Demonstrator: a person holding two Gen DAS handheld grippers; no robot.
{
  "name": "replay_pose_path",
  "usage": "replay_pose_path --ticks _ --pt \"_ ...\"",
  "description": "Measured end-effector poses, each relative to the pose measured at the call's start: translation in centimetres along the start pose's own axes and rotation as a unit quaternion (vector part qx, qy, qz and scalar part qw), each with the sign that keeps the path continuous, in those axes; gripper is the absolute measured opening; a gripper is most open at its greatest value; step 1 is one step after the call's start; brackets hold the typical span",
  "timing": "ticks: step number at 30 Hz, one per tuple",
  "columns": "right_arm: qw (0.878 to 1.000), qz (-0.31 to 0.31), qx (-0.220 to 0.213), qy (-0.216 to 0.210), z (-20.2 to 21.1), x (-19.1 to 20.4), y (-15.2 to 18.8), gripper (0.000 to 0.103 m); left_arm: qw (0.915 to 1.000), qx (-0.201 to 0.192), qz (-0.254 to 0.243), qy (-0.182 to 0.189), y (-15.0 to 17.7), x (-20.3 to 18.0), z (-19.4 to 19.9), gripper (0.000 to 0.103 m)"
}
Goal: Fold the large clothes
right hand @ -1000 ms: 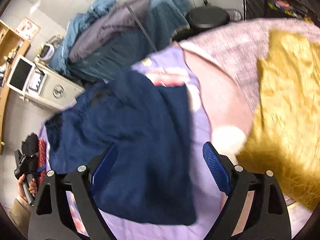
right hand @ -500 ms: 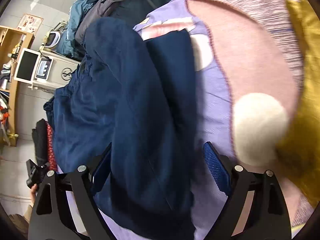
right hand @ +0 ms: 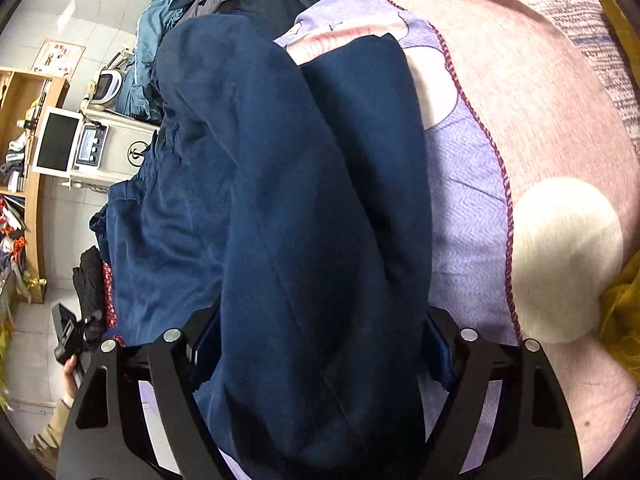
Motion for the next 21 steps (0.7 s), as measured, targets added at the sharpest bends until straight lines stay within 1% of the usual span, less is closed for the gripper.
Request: replay_pose_path --ticks 4,7,10,12,13,16,21 --pt "1.0 -0.006 -0.001 0.011 -0.2 0.1 0.0 0.08 0.9985 0.024 -0.049 0.006 -2.3 -2.0 -2.7 0.094" --pt "1.0 -0.008 0.0 0.013 0.0 0.0 0.0 0.08 0.9945 0.046 -0.094 -0.01 -3.3 -2.4 -5.3 0.094" --pt "1.0 -0.009 0.004 0.017 0.0 0.0 0.0 0.08 0.9895 0.076 -0.12 -0.024 -3.6 -2.0 -7.7 0.094" --pt "1.0 -0.01 0.006 0.02 -0.1 0.0 0.0 0.081 0.9878 0.089 -0.127 -0.018 -3.7 -1.8 -8.8 0.094" --pt "1.0 -0.011 0.007 0.021 -0.2 0.1 -0.1 0.081 0.9877 0.094 -0.125 -0.009 -3.8 -1.8 -9.3 0.097" --pt "1.0 -0.016 0.008 0.02 -0.5 0.1 -0.1 0.082 0.9879 0.099 -0.12 0.009 -3.9 -1.8 -10.3 0.098" --pt "1.0 -0.023 0.004 0.019 -0.7 0.2 -0.1 0.082 0.9879 0.091 -0.123 0.021 -4.3 -2.4 -11.0 0.098"
Point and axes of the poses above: each gripper's, at about its wrist camera, not at the fingertips, and z roughly against the way its jaws point, x to its left, y to its underside, the point moved 8 cm from there along -z, roughly the way its jaws point, and after that the axes turned 4 degrees about -x, right-handed, at the moved point
